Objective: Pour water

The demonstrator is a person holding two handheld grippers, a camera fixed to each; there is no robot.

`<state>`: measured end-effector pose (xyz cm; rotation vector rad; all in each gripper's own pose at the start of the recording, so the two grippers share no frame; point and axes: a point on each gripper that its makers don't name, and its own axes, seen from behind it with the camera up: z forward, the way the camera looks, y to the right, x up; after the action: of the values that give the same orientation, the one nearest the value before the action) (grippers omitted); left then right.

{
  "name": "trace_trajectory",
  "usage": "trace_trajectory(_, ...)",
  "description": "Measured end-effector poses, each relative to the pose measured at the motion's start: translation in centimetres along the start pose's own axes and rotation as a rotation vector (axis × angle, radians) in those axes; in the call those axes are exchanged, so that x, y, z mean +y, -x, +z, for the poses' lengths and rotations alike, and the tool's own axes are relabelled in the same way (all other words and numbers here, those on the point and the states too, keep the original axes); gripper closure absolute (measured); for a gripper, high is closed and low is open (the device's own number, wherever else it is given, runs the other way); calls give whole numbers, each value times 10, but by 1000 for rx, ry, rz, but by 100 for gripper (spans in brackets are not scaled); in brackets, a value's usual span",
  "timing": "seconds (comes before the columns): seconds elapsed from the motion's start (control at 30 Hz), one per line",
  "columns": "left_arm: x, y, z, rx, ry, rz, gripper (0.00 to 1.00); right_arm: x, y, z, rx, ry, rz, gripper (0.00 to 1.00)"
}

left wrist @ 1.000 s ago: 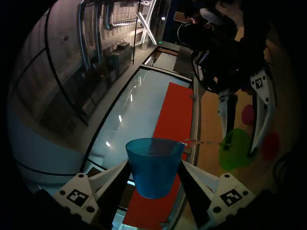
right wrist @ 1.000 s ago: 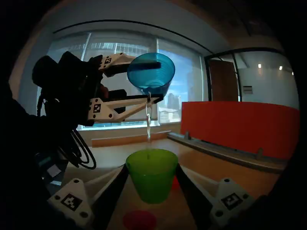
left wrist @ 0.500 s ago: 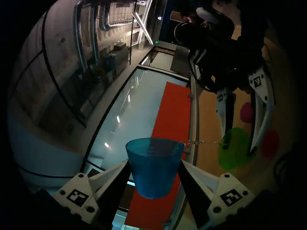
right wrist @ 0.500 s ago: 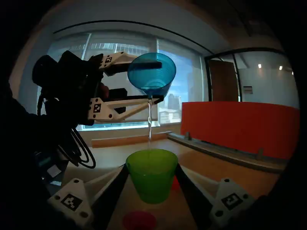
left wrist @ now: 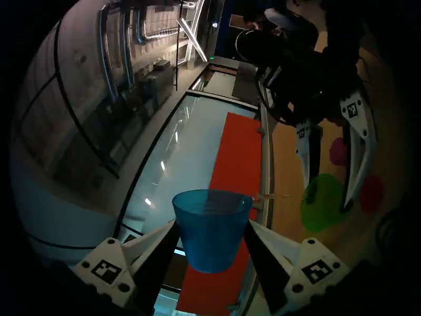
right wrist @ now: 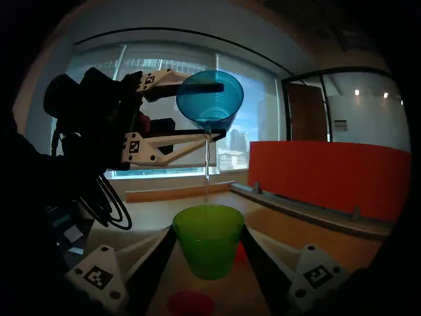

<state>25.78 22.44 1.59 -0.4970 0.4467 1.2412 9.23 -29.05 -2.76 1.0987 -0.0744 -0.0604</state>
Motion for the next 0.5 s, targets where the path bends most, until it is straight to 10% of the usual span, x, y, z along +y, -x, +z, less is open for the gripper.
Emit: trace_trajectory(0.5, -15, 0, -3, -8, -11, 42, 19, -1, -2, 0, 0, -1, -6, 11)
